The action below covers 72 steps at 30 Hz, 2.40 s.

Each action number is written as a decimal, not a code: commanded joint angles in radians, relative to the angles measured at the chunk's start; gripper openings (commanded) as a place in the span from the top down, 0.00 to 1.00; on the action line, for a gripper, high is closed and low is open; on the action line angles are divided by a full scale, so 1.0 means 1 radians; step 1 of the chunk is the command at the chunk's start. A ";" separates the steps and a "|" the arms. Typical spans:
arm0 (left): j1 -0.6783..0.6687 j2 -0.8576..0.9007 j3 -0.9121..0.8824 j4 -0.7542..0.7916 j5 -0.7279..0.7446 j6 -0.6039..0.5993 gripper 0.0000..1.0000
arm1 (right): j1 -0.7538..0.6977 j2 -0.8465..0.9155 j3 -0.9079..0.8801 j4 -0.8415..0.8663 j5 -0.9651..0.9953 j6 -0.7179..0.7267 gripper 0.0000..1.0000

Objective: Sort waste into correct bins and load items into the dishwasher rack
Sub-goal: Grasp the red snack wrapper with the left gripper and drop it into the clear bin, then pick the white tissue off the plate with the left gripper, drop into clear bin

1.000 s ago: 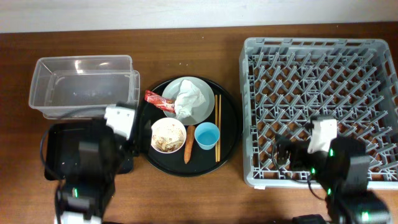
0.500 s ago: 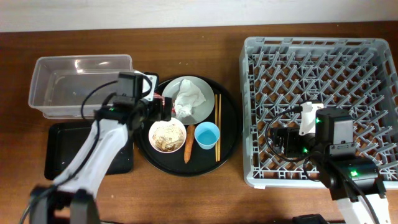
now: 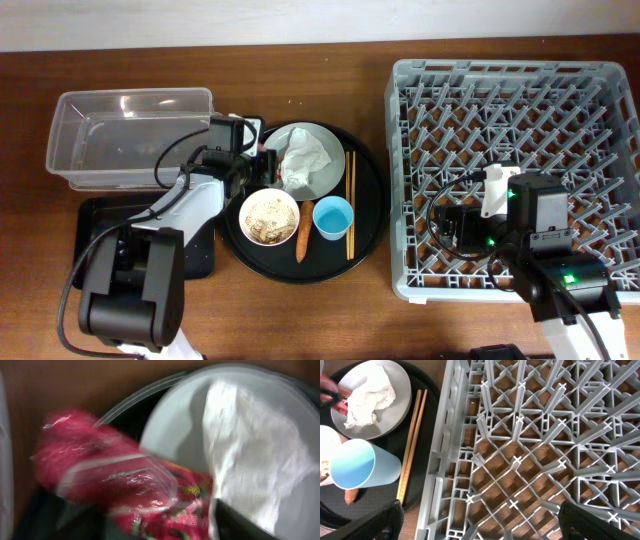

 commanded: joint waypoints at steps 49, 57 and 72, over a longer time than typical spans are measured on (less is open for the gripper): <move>0.364 -0.235 0.042 0.133 -0.068 -0.064 0.01 | -0.004 -0.001 0.019 -0.001 0.002 0.004 0.02; -0.073 -0.105 0.157 -0.069 -0.087 0.085 0.01 | -0.004 -0.001 0.019 -0.002 0.002 0.004 0.02; -0.239 0.185 0.160 -0.040 -0.190 0.183 1.00 | -0.004 -0.001 0.019 -0.002 0.002 0.004 0.02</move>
